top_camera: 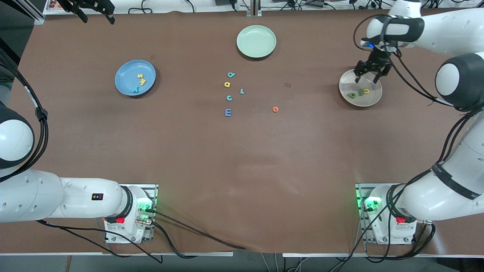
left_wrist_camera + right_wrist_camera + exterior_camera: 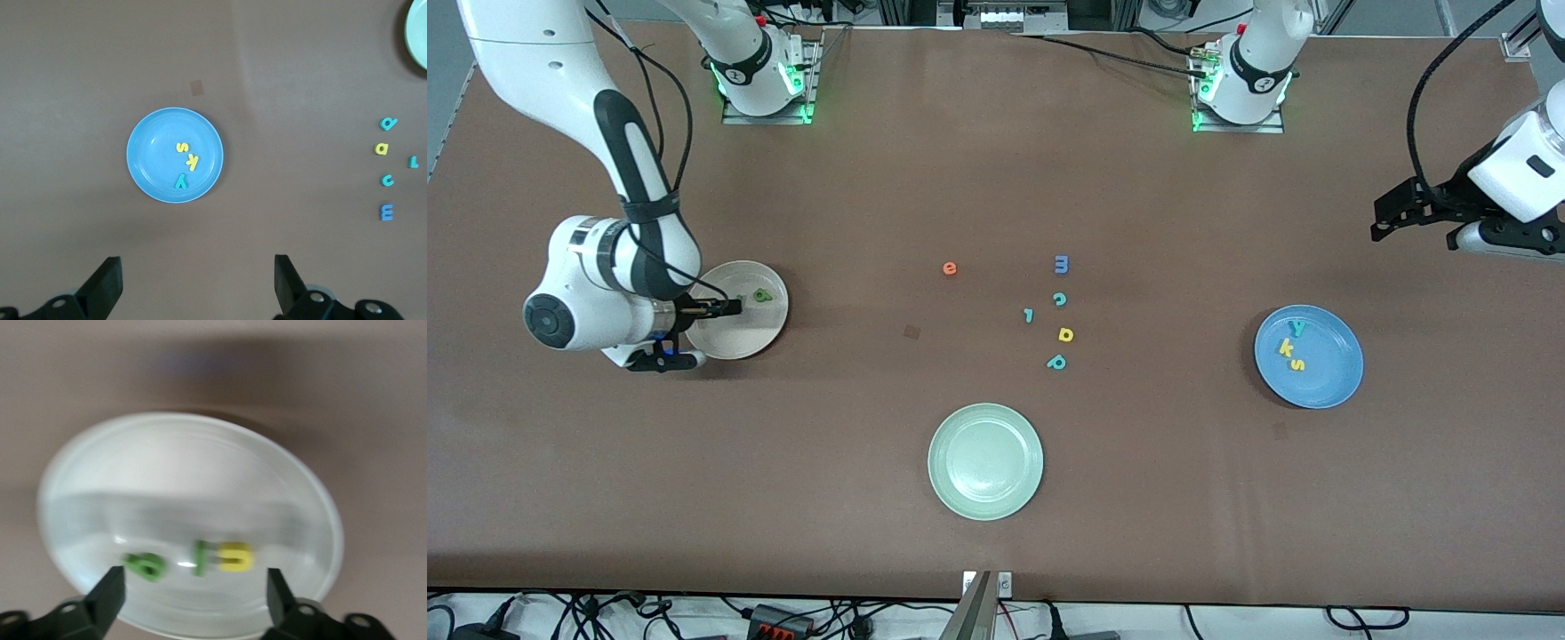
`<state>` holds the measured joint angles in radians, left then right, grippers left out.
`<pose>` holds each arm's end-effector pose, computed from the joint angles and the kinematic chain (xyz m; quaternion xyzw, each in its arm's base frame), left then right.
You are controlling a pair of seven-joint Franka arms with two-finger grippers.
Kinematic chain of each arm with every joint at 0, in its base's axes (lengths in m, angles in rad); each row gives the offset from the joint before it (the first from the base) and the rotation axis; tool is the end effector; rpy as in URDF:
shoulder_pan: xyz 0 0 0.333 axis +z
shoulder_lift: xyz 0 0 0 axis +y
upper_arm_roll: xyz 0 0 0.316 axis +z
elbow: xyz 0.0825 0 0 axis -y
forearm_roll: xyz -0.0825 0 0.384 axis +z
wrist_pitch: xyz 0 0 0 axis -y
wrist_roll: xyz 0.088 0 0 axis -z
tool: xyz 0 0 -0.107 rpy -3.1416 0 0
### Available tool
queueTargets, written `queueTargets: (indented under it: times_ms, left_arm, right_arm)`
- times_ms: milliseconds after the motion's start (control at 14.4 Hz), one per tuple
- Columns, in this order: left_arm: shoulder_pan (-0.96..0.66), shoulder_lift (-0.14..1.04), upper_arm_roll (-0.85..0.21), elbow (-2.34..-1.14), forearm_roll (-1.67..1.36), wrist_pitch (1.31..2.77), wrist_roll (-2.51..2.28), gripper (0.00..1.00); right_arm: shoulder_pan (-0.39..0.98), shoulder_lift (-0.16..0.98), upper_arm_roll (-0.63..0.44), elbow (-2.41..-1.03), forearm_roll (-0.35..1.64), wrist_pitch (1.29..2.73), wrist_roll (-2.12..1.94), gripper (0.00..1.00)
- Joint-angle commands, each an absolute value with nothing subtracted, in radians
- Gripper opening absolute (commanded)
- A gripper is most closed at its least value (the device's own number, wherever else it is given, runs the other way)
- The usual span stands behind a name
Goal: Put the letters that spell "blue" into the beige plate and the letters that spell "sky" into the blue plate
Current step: 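Move the right gripper back over the orange e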
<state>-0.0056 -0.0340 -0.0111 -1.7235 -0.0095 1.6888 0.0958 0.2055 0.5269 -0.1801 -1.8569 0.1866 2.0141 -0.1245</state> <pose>0.5506 -0.0102 0.5810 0.9984 -0.0557 -0.0002 0.0045 0.5983 0.0299 0.2153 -0.9835 -0.0230 0.1756 0.0380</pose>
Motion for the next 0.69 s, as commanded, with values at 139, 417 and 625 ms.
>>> queueTargets:
  times_ms: [139, 417, 625]
  left_arm:
    - [-0.012, -0.055, -0.028, -1.715, 0.038, 1.648, 0.094, 1.00]
    - [-0.020, -0.048, -0.029, -1.678, 0.040, 1.609, 0.094, 1.00]
    - [-0.026, -0.041, -0.043, -1.674, 0.040, 1.609, 0.092, 1.00]
  right_arm:
    - [0.426, 0.518, -0.179, -1.825, 0.274, 2.083, -0.014, 1.00]
    - [0.612, 0.532, -0.179, -1.825, 0.295, 2.200, 0.265, 1.00]
    - [0.733, 0.571, -0.179, -1.828, 0.296, 2.275, 0.437, 1.00]
